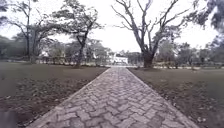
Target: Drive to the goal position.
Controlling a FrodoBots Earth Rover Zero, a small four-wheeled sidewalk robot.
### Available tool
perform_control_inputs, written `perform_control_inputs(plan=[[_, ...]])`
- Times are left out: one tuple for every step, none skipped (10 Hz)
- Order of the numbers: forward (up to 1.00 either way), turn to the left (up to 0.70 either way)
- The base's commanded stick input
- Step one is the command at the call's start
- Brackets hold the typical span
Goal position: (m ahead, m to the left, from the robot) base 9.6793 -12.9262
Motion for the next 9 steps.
perform_control_inputs(plan=[[0.70, -0.04], [0.70, -0.20], [0.70, -0.27], [0.70, 0.00], [0.70, 0.00], [0.70, 0.00], [0.70, 0.00], [0.70, 0.00], [0.70, 0.00]])
